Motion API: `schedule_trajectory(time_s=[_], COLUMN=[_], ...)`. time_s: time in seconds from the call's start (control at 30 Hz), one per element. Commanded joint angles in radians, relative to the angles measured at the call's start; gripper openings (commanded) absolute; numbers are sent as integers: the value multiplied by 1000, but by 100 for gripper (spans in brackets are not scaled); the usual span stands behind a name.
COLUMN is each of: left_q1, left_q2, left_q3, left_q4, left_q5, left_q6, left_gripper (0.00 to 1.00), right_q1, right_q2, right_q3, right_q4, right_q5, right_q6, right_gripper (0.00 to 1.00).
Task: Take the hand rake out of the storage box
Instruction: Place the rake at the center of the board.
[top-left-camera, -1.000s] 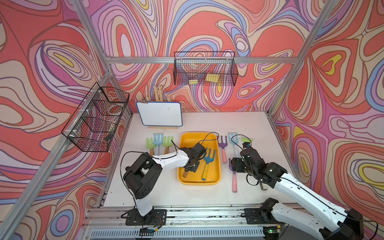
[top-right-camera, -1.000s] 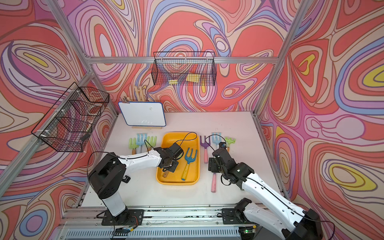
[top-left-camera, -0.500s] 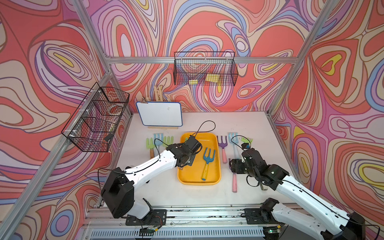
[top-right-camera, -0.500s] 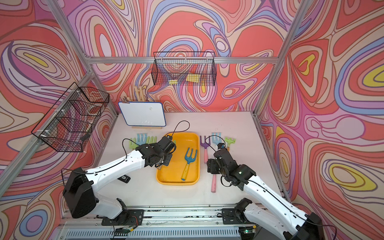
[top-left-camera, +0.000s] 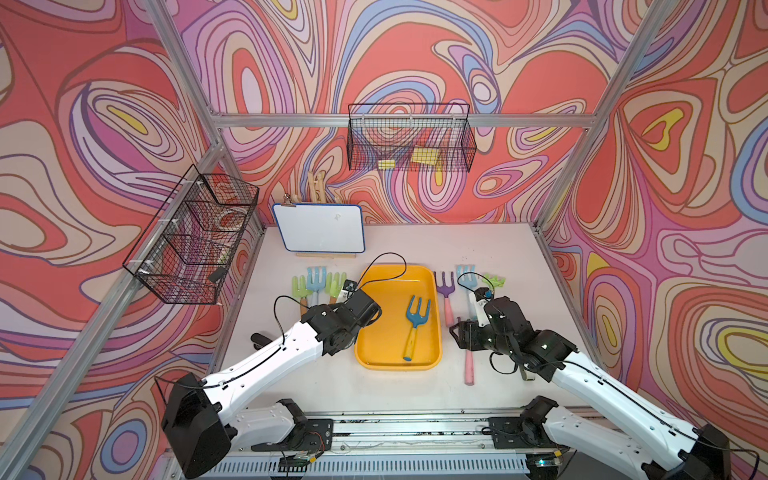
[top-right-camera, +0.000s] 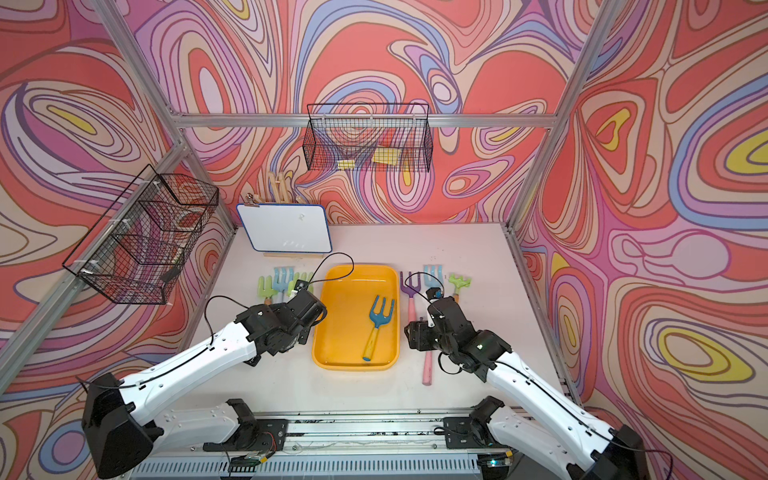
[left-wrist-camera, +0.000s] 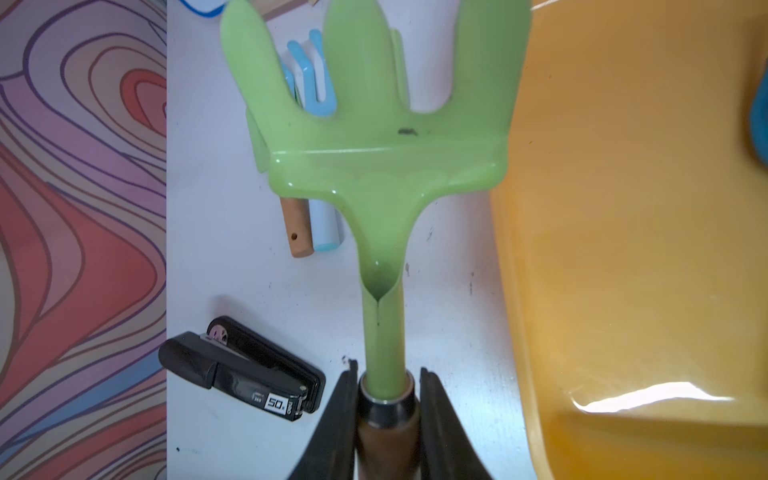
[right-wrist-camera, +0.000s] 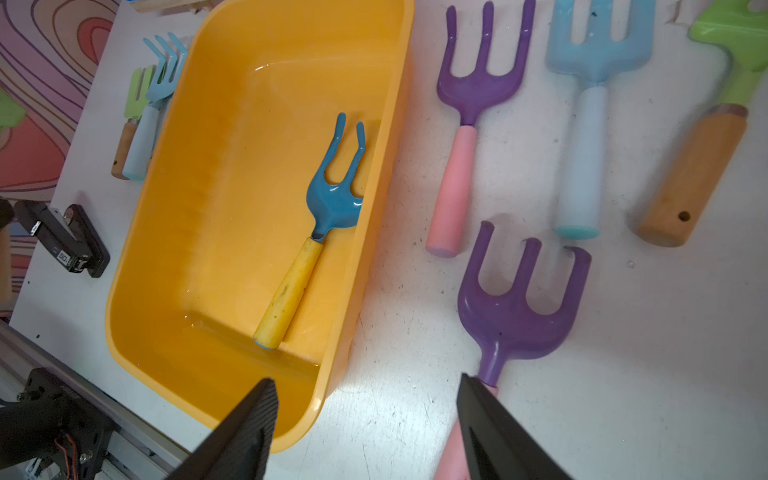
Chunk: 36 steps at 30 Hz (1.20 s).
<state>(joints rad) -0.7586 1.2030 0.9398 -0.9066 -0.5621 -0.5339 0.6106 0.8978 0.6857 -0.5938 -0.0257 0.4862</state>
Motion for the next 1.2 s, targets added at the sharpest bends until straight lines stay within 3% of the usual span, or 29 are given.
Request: schedule_trajectory(time_s=[0.0, 0.43, 1.17], left_q1=[6, 89, 147], left_q2=[-36, 3, 236], left_q3=[-60, -203, -200], left_q4=[-22, 146, 238], left_q5=[-27, 145, 319], left_q6=[-74, -70, -46], left_gripper=[0, 2, 6], right_q1=[-2, -3, -2], right_q2=[-8, 1, 30], right_q3=[-12, -17, -12], right_q4=[25, 35, 35], right_q5=[-48, -61, -42], right_q6=[-21, -24, -24], right_gripper=[73, 73, 73])
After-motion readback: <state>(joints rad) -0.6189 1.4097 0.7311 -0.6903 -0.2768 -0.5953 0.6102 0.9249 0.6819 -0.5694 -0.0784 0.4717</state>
